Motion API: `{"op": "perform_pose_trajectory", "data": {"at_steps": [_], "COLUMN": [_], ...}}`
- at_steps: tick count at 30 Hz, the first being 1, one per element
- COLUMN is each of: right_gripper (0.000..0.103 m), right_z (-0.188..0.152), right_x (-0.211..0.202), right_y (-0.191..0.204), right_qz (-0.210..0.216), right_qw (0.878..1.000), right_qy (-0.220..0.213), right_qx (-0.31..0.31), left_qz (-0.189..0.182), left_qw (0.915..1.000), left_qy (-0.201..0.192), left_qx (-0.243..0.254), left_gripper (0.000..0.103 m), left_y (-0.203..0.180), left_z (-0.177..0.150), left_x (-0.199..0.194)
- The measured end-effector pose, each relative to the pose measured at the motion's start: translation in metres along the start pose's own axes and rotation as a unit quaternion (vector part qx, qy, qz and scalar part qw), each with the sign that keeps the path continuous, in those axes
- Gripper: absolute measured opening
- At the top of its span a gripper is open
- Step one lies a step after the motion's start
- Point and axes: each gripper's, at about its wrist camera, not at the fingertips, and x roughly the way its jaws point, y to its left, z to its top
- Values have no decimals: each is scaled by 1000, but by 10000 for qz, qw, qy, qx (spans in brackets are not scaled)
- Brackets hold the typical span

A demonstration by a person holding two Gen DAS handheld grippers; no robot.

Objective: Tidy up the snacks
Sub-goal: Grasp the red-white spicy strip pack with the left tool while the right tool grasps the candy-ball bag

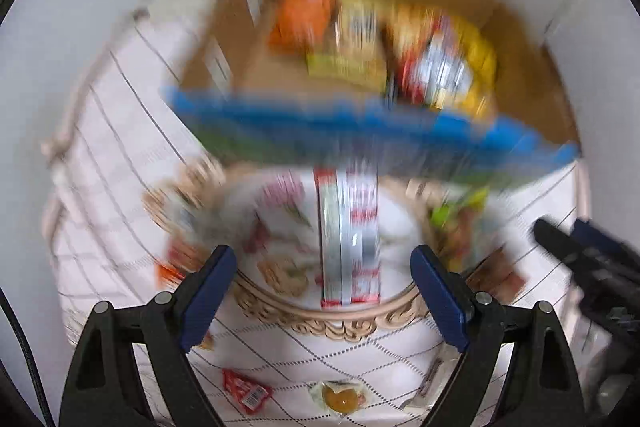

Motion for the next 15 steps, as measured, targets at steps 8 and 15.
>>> {"op": "perform_pose_trajectory", "data": {"at_steps": [8,15], "right_gripper": [67,70], "right_z": [-16,-19], "right_x": [70,115], "right_y": [-20,7], "right_qz": [173,-106], "right_qw": [9992,9942], "right_qy": [286,663], "right_qx": [-204,-834], "left_qz": [-138,17], "left_qw": [9956,9973], "left_qy": [924,635], "left_qx": [-36,354], "left_gripper": [86,52], "left_y": [-17,-21], "left_z": [4,-3], "left_x": [109,105]}}
